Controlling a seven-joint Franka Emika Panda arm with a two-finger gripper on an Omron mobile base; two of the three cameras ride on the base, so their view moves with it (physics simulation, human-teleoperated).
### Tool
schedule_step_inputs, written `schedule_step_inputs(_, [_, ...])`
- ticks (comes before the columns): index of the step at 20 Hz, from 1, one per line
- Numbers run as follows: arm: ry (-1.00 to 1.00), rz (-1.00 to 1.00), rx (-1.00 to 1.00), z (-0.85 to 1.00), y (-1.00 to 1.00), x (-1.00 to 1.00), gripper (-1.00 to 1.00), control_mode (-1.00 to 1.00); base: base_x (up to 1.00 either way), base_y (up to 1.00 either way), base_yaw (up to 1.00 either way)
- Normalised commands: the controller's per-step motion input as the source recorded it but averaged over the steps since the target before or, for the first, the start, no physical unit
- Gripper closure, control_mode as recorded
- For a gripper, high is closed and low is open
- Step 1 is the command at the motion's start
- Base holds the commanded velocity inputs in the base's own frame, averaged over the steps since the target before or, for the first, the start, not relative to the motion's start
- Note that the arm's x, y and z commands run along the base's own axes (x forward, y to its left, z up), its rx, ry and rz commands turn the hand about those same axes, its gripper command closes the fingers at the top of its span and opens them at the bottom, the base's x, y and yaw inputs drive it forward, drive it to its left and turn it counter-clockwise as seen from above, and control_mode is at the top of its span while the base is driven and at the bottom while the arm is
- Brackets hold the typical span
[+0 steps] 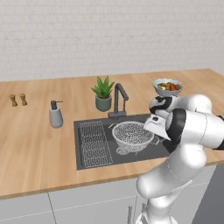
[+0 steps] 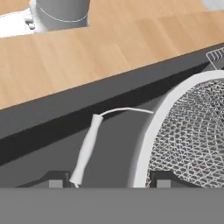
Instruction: Put the colander in the sink, put the tangerine in the colander, and turn on the sink faucet and pour water over the colander.
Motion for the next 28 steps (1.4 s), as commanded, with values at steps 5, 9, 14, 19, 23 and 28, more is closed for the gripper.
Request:
schedule_step_inputs(5, [0.04, 0.11, 0.03, -0.3, 0.1, 0.1, 1.0, -1.0, 0.0, 0.0, 0.0])
schedule_step_inputs(9, [0.06, 0.01, 0.04, -0.42, 0.0, 0.33, 1.0, -1.0, 0.0, 0.0, 0.0])
schedule_step_inputs(14, [0.02, 0.03, 0.03, -0.64, 0.0, 0.26, 1.0, -1.0, 0.0, 0.0, 0.0])
schedule_step_inputs(19, [0.0, 0.03, 0.02, -0.61, 0.0, 0.3, 1.0, -1.0, 0.0, 0.0, 0.0])
schedule_step_inputs(23, [0.0, 0.02, 0.0, -0.19, 0.04, 0.07, 1.0, -1.0, 0.0, 0.0, 0.0])
schedule_step_inputs(28, [-0.04, 0.05, 0.0, 0.24, 0.3, -0.05, 1.0, -1.0, 0.0, 0.0, 0.0])
